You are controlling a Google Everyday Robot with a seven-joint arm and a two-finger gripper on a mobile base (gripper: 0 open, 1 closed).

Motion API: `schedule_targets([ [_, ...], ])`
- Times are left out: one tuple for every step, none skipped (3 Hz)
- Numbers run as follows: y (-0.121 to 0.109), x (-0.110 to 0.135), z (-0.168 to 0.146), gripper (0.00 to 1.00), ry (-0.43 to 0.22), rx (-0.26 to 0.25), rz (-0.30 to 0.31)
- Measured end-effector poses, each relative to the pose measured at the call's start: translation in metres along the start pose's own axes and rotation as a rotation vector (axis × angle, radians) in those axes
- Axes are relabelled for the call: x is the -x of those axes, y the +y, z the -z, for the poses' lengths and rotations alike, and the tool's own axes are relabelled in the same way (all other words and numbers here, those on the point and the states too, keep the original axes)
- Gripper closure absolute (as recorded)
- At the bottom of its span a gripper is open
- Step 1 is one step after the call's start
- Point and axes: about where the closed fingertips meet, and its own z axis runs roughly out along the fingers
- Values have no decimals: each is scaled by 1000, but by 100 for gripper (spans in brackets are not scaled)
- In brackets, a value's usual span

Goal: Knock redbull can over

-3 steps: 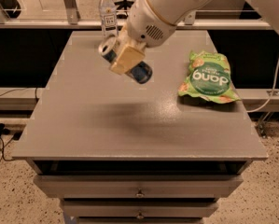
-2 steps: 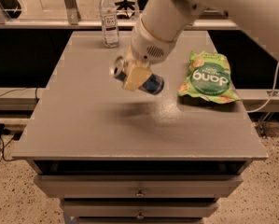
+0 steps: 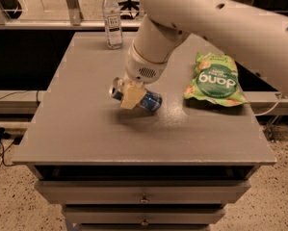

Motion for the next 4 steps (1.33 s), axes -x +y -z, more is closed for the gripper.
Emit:
schedule_targets([
  [10, 16, -18, 61, -30, 52, -6],
  [19, 33, -29, 37, -59, 87, -2],
  [15, 39, -23, 15, -90, 78, -9],
  [5, 32, -7, 0, -119, 43, -39],
])
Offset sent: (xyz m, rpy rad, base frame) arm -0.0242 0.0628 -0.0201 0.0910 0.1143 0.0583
